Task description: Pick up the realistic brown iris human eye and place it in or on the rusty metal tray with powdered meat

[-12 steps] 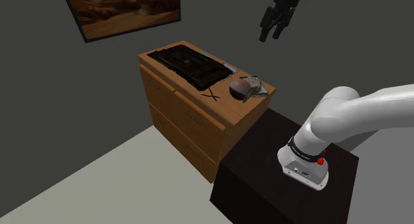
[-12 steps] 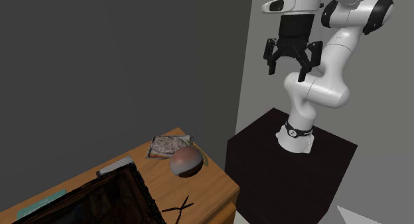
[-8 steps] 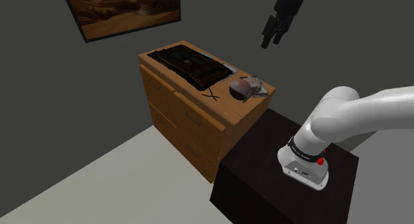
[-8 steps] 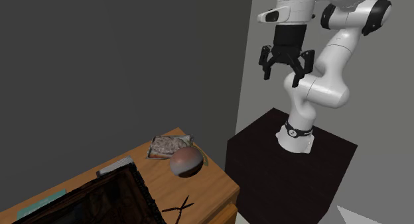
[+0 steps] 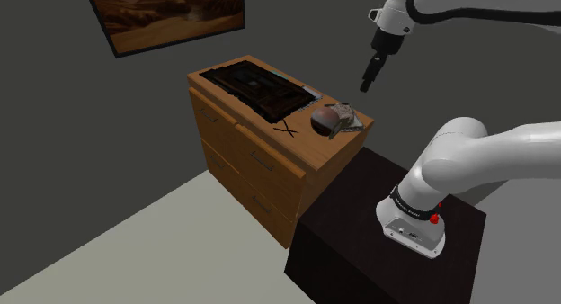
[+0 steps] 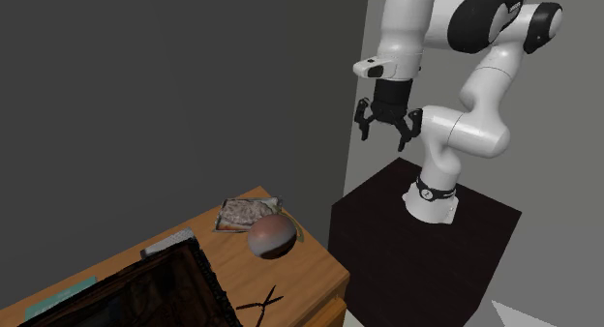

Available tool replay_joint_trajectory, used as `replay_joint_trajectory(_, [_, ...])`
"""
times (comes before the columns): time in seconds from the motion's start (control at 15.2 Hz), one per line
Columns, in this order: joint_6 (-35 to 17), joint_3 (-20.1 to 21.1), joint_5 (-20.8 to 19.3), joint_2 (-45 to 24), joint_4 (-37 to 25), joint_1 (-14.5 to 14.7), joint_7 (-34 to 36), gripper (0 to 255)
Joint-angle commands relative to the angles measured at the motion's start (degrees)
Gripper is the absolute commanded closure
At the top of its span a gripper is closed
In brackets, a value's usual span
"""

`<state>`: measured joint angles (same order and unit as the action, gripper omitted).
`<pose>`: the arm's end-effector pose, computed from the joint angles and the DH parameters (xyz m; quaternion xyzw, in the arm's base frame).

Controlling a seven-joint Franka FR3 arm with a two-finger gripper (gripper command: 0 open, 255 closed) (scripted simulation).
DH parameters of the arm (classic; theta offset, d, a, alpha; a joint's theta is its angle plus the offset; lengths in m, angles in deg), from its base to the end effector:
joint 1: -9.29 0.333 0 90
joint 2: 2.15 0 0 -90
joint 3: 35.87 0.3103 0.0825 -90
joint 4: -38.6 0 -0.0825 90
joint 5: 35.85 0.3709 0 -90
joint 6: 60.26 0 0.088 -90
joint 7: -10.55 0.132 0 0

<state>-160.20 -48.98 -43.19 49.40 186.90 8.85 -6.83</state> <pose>0.2739 -0.0863 0.4940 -0.9959 -0.0835 -0.0274 0.0203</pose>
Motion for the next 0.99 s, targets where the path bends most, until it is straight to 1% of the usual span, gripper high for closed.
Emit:
replay_joint_trajectory(0.0, [-3.07, -2.39, -2.68, -0.02, 2.76, -0.1, -4.43, 0])
replay_joint_trajectory(0.26, [-9.94, -7.65, -8.16, -1.7, 7.26, -0.53, -12.74, 0])
replay_joint_trajectory(0.46, [-15.92, -12.04, -12.34, -4.63, 9.58, -0.79, -18.94, 0])
replay_joint_trajectory(0.73, [-24.99, -18.51, -17.55, -10.9, 11.06, -0.43, -27.06, 0])
replay_joint_trajectory(0.92, [-32.52, -23.78, -20.52, -17.34, 10.91, 0.82, -33.23, 0])
